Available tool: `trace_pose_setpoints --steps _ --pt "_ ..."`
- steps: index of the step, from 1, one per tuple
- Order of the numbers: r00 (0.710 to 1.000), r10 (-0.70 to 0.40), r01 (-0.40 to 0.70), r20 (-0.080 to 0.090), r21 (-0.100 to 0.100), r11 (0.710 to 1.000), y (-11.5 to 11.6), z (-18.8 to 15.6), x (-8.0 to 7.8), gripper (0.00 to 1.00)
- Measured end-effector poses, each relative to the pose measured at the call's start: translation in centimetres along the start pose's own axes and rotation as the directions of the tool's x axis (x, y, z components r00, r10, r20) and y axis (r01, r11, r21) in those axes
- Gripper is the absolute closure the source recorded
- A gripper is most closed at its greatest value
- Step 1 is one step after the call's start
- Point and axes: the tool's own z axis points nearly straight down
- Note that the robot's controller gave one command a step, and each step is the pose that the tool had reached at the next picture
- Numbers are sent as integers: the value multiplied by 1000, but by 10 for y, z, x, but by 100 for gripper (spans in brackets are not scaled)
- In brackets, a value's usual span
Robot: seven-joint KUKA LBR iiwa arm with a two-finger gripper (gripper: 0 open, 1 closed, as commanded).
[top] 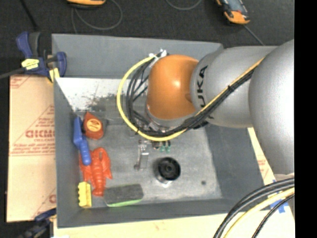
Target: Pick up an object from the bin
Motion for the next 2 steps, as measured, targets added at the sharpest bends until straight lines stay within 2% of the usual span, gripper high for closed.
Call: trace_pose_setpoints --steps 1,2 --pt "1000 2 -2 8 -1 1000 0 -5 -2 0" --pt "998 -67 67 9 1 998 -25 9 38 0"
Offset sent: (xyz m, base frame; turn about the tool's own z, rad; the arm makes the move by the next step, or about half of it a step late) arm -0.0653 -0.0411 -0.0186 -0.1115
